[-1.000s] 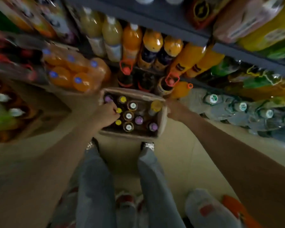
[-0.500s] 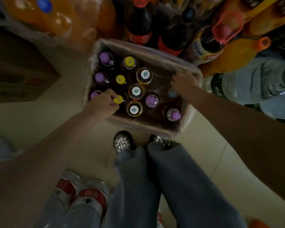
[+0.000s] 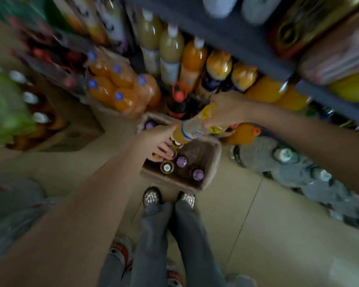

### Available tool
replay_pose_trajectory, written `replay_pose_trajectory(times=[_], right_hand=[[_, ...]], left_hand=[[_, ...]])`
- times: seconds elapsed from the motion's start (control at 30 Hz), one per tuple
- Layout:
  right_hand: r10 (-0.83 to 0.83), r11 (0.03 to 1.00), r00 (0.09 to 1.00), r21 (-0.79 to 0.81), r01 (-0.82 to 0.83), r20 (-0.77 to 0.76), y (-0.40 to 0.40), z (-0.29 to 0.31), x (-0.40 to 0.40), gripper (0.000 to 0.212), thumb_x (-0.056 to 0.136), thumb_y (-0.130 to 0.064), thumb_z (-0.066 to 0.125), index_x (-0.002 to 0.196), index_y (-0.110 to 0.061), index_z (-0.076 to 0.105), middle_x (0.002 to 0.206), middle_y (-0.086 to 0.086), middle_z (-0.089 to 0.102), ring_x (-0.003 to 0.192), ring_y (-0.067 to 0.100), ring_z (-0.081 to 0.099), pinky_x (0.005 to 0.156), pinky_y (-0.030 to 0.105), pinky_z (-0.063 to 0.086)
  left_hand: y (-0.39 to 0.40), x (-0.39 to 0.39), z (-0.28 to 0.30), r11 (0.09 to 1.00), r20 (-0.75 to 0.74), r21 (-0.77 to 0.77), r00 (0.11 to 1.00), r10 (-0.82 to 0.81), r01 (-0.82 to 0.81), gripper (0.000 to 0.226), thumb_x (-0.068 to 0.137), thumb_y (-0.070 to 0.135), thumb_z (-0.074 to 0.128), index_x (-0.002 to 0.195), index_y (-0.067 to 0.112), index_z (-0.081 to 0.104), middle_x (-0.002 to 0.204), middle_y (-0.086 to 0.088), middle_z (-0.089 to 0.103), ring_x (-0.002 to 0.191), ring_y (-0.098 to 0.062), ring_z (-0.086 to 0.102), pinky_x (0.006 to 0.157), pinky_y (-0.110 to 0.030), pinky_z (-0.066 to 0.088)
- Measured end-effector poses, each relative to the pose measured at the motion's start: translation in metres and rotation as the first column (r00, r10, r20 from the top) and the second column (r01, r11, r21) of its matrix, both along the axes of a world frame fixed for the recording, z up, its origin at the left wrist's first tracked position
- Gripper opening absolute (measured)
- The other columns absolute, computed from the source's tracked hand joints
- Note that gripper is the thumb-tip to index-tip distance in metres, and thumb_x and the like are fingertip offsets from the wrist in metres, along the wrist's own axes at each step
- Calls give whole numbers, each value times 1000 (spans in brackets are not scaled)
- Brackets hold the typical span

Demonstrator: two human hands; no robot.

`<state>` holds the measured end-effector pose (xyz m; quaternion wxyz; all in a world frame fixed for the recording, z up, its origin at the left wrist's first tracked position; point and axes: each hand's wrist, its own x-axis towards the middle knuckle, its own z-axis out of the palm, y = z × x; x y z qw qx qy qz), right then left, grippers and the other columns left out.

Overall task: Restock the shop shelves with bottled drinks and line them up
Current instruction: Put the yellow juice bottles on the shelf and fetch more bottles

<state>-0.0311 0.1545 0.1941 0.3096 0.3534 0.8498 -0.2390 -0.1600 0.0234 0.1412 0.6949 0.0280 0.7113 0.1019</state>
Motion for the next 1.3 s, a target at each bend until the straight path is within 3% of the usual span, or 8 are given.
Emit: replay_pose_trajectory(times=[0.1, 0.23, 0.37, 0.47, 0.6, 0.73, 1.1, 1.3], right_hand=[[-178, 983, 935, -11, 184, -305, -2, 114, -8, 40, 74, -50, 68, 80, -19, 43, 84, -5, 47, 79, 12, 47, 61, 22, 34], [-234, 945, 830, 83, 317, -506, -21, 202, -15, 56, 65, -44, 74, 100, -16, 39, 101, 1, 42, 94, 22, 52, 77, 32, 43], [-129, 955, 793, 140, 260, -595, -9, 266, -37, 70, 71, -39, 75, 125, -11, 40, 122, 5, 40, 116, 22, 42, 97, 30, 36], [-68, 954, 789, 191, 230, -610, 7, 311, -63, 71, 76, -46, 69, 133, -19, 37, 129, 1, 36, 123, 18, 35, 103, 30, 32], [52, 882, 676, 351, 314, -735, 25, 373, -116, 45, 86, -25, 63, 125, -11, 48, 121, 7, 44, 116, 23, 44, 86, 16, 27], [100, 816, 557, 388, 429, -824, 45, 431, -190, 37, 87, -16, 60, 121, -9, 50, 120, 10, 44, 116, 24, 44, 97, 27, 32], [-68, 813, 616, 315, 491, -785, 125, 461, -357, 50, 85, -14, 62, 130, -11, 41, 130, 12, 47, 117, 27, 50, 95, 32, 39], [-231, 811, 522, 133, 569, -821, 156, 441, -397, 56, 82, -9, 66, 132, -8, 42, 133, 11, 47, 119, 25, 51, 101, 32, 42]], left_hand=[[27, -16, 97, 953, 305, 84, 918, 252, -290, 77, 89, 68, 22, 114, 1, 52, 106, -16, 63, 83, -23, 61, 72, -31, 43], [57, -29, 217, 702, 393, 365, 785, 478, -611, 32, 88, 46, 52, 92, 14, 54, 90, -4, 58, 77, -14, 52, 71, -25, 44], [76, -59, 297, 549, 154, 737, 888, 433, -395, 10, 84, 20, 65, 90, 17, 58, 86, -1, 64, 74, -12, 60, 68, -23, 50], [87, -110, 355, 343, -99, 938, 910, 403, -50, 38, 77, 5, 71, 111, 8, 55, 97, -2, 66, 83, -7, 63, 70, -19, 51], [107, -185, 441, 147, -382, 924, 827, 413, 353, 60, 72, 6, 76, 122, 10, 43, 108, 0, 57, 98, -10, 58, 86, -21, 48], [140, -256, 496, -9, -367, 899, 764, 530, 438, 50, 72, 5, 77, 107, 16, 43, 105, -3, 59, 99, -17, 58, 90, -34, 49], [244, -366, 513, 230, -538, 801, 497, 681, 553, 60, 74, 28, 76, 119, 3, 47, 119, -13, 60, 113, -28, 55, 89, -32, 40], [275, -393, 501, 304, -738, 652, 487, 468, 695, 57, 77, 29, 74, 120, 4, 46, 117, -13, 61, 110, -29, 56, 89, -36, 44]])
